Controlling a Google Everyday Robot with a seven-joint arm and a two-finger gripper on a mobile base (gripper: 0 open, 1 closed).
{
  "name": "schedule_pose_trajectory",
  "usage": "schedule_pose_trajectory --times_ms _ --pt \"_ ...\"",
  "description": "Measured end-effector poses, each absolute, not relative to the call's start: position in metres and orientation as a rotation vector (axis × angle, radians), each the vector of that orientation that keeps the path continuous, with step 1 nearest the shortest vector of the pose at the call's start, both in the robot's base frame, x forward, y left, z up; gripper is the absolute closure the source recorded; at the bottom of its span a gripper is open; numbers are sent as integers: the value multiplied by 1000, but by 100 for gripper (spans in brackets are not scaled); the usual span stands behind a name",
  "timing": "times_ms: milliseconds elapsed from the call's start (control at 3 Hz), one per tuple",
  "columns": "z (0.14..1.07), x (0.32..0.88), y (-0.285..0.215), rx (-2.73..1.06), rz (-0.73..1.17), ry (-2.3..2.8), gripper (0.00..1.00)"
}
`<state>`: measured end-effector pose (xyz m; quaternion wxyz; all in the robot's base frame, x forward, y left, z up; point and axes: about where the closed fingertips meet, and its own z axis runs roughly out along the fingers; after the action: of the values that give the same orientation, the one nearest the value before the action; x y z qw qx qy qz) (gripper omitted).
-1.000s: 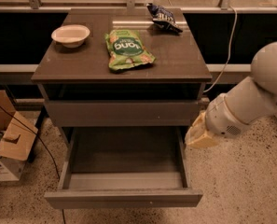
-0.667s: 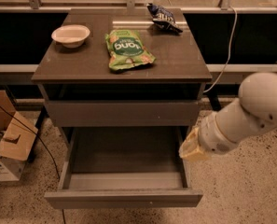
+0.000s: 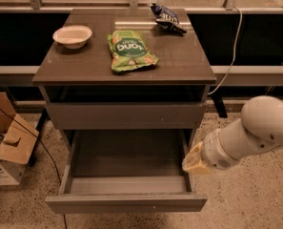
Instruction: Close middle drawer
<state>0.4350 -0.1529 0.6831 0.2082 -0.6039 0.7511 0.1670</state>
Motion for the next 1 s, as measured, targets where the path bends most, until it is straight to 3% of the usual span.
schedule_pose_trajectory --times_ms 1000 --pt "565 420 -134 -1646 640 2186 100"
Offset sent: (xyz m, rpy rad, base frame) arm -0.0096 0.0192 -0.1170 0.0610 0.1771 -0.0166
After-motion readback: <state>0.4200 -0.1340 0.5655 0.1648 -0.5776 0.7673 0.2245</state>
